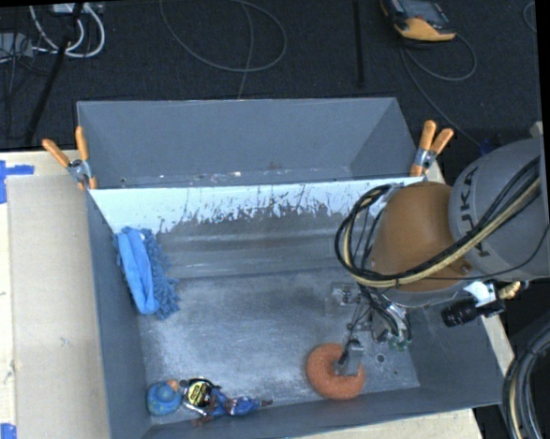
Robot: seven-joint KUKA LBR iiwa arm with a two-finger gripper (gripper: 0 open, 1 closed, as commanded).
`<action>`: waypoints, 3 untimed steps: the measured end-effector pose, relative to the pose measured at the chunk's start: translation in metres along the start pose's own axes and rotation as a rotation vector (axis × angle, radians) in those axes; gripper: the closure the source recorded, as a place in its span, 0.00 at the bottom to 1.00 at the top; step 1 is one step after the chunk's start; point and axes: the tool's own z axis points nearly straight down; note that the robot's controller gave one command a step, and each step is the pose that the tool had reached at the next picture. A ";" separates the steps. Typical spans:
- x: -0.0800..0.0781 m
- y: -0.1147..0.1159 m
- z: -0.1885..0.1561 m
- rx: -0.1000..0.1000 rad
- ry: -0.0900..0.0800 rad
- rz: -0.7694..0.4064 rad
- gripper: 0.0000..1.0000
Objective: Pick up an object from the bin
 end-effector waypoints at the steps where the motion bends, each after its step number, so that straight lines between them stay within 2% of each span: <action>1: -0.005 -0.013 0.005 -0.002 0.000 -0.154 1.00; 3: -0.004 -0.013 0.001 -0.002 0.003 -0.153 1.00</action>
Offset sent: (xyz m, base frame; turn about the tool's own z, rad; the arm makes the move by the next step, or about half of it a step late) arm 0.0000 0.0000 0.0000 0.0000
